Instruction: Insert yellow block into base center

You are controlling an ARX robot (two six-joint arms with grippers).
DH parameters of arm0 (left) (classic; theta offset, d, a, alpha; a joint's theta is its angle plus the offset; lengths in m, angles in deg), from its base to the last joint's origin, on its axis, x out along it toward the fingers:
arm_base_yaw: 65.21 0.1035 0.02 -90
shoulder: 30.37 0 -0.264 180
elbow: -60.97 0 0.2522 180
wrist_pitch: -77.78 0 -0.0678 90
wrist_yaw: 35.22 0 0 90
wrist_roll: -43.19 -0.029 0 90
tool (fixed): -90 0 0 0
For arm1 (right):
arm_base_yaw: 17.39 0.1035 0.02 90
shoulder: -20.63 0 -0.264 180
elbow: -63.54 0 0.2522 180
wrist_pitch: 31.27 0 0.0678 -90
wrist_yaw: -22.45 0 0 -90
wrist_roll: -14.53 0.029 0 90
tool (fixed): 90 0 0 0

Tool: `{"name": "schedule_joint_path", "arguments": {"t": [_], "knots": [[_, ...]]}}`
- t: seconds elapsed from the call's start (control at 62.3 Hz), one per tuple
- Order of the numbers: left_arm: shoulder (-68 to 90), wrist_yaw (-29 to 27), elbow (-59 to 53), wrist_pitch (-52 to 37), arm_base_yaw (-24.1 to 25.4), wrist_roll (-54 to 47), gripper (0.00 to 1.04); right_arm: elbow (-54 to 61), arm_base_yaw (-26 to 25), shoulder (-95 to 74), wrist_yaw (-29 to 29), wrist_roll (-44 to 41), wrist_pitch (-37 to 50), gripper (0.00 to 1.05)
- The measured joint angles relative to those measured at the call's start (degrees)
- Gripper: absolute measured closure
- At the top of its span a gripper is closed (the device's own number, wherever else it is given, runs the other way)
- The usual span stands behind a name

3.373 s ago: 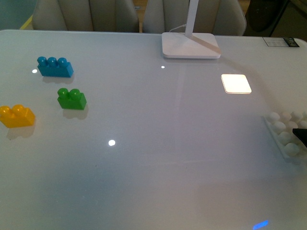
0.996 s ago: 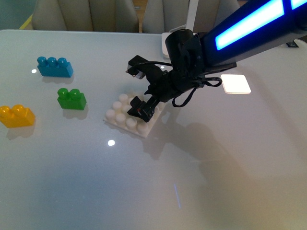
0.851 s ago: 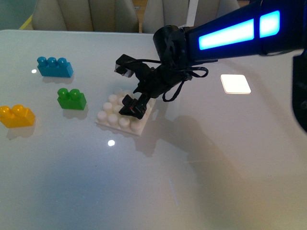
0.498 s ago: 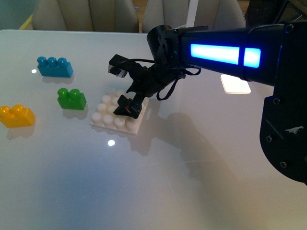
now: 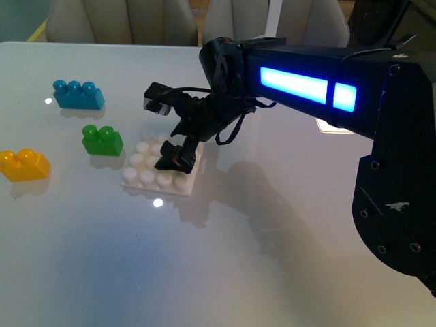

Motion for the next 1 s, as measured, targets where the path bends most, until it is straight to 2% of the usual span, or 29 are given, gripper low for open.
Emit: {"name": "schedule_joint_path", "arguments": {"t": [0.209, 0.707, 0.996], "knots": [[0.0, 0.0, 0.0, 0.0, 0.0, 0.0, 0.07, -1.18, 1.4, -0.42, -0.22, 1.11, 2.16, 0.08], [0.0, 0.0, 0.0, 0.0, 0.0, 0.0, 0.07, -1.01, 1.11, 0.0, 0.15, 3.67, 6.05, 0.08], [0.0, 0.0, 0.0, 0.0, 0.0, 0.0, 0.07, -0.72, 1.2, 0.92, 0.24, 1.64, 4.46, 0.08]]}}
